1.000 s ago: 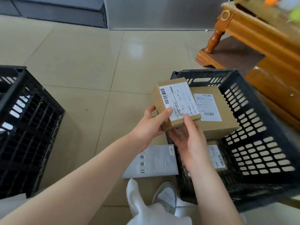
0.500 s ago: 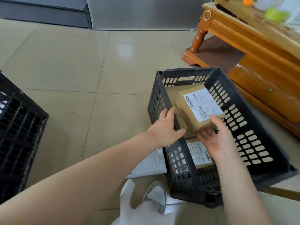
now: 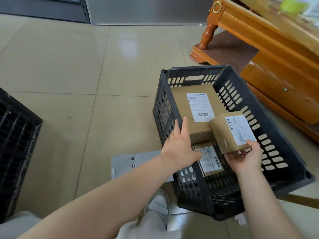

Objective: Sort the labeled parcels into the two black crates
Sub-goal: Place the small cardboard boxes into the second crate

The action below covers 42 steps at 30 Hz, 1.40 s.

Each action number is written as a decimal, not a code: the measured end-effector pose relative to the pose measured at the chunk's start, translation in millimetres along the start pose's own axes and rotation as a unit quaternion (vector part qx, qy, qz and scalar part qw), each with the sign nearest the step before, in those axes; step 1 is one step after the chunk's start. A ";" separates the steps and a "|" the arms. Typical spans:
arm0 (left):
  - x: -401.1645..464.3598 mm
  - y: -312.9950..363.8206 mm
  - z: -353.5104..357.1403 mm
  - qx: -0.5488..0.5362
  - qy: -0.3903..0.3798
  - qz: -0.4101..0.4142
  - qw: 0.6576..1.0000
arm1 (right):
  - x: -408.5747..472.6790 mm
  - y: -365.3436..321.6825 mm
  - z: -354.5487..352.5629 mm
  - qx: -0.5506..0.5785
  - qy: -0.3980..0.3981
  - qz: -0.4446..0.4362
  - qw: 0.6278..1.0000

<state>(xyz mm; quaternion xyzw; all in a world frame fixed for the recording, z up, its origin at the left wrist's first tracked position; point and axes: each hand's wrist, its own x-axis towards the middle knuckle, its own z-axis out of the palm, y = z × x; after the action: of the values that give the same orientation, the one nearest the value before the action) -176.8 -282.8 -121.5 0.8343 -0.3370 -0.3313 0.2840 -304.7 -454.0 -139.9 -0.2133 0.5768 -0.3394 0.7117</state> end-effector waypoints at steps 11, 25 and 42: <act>-12.7 -17.7 2.4 0.073 0.066 0.033 0.995 | -0.7 6.5 -22.4 -0.031 0.176 -0.044 0.983; -15.1 -20.8 1.3 0.051 0.053 0.043 0.996 | 32.9 10.5 -17.4 -0.203 0.186 0.054 0.960; -13.7 -23.4 3.7 0.058 0.059 0.058 0.995 | 115.3 52.6 -34.1 -0.666 0.091 0.067 0.738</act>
<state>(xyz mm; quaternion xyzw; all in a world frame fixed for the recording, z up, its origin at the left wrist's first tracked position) -178.3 -259.1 -135.1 0.8463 -0.3865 -0.2444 0.2734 -313.2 -499.4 -262.8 -0.5619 0.7302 0.1615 0.3535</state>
